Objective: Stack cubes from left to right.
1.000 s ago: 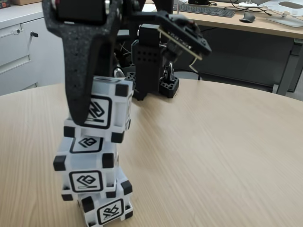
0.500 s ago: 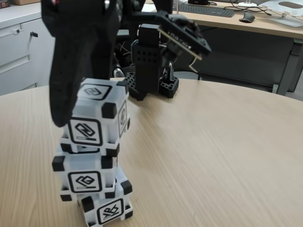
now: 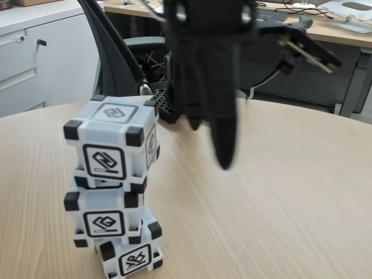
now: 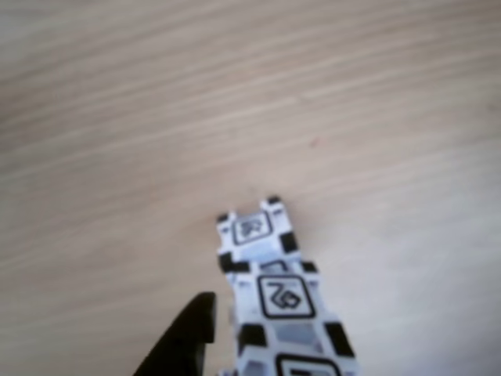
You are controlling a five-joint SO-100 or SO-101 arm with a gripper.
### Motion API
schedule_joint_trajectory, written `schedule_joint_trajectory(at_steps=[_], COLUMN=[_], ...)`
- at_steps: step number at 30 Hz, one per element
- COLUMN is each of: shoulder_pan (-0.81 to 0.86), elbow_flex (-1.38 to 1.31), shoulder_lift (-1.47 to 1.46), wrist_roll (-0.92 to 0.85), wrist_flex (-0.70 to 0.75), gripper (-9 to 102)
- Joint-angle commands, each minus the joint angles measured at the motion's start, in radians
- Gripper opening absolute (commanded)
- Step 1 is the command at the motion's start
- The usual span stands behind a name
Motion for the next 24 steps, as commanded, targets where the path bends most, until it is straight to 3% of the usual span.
schedule_joint_trajectory(at_steps=[1,3,6,24], shoulder_pan=[-0.092,-0.140,-0.164,-0.147], elbow_flex=[0.020,0.034,0.037,0.035], shoulder_lift=[0.061,0.063,0.077,0.107], wrist_roll=[0.029,0.040,0.071,0.080], wrist_flex=[0.017,0.017,0.017,0.015], gripper=[35,26,1,0])
